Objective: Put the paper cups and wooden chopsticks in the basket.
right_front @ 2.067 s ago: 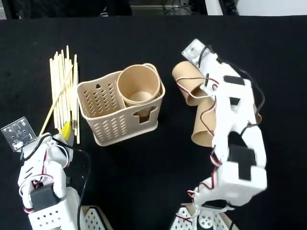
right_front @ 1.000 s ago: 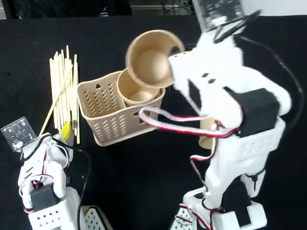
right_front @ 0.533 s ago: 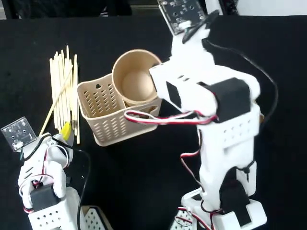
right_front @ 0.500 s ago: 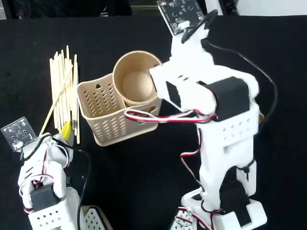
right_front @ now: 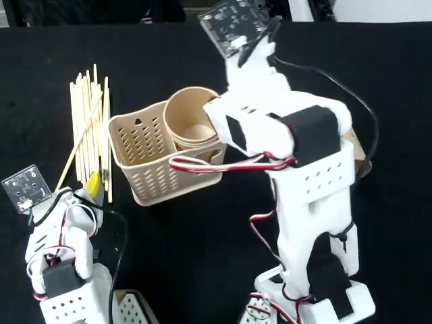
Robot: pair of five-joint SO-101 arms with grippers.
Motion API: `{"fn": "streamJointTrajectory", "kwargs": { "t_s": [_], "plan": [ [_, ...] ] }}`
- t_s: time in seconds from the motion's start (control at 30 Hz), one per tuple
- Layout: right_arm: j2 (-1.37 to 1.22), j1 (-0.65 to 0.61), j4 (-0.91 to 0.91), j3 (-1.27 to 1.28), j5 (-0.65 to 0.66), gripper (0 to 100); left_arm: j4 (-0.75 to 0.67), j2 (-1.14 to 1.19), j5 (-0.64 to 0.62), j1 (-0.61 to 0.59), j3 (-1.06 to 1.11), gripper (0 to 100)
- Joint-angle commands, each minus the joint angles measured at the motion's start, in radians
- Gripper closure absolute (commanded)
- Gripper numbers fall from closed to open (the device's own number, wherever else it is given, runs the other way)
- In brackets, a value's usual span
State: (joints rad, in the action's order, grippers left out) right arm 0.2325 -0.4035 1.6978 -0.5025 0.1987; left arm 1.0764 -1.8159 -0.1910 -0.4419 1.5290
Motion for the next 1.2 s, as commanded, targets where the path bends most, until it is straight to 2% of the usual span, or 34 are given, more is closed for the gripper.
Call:
{"fn": "streamJointTrajectory", "kwargs": {
  "t_s": [0.0, 0.1, 0.2, 0.47, 0.63, 0.7, 0.8, 0.87, 0.97, 1.1, 1.17],
  "plan": [
    [0.035, -0.012, -0.021, -0.038, 0.037, 71.0, -0.008, -0.008, 0.002, 0.008, -0.027, 73],
    [0.047, -0.011, 0.061, -0.071, 0.198, 71.6, -0.008, -0.008, 0.002, 0.008, -0.027, 73],
    [0.099, 0.015, 0.069, 0.016, 0.367, 72.3, -0.008, -0.008, 0.002, 0.008, -0.027, 73],
    [0.39, 0.204, 0.063, 0.552, 0.753, 72.2, -0.008, -0.008, 0.002, 0.004, -0.027, 73],
    [0.654, 0.39, 0.052, 0.932, 1.131, 72.0, -0.008, -0.008, 0.002, 0.008, -0.027, 73],
    [0.759, 0.483, 0.025, 1.07, 1.257, 71.9, -0.008, -0.008, 0.002, 0.008, -0.027, 73],
    [0.892, 0.641, -0.04, 1.288, 1.517, 69.3, -0.008, -0.008, 0.002, 0.008, -0.027, 73],
    [0.955, 0.701, -0.124, 1.417, 1.573, 67.8, -0.008, -0.008, 0.002, 0.008, -0.027, 73],
    [0.983, 0.735, -0.284, 1.593, 1.582, 68.4, -0.008, -0.008, 0.002, 0.008, -0.027, 73],
    [0.943, 0.713, -0.457, 1.75, 1.58, 68.5, -0.008, -0.008, 0.002, 0.008, -0.027, 73],
    [0.915, 0.692, -0.559, 1.79, 1.522, 71.2, -0.008, -0.008, 0.002, 0.01, -0.027, 73]
  ]
}}
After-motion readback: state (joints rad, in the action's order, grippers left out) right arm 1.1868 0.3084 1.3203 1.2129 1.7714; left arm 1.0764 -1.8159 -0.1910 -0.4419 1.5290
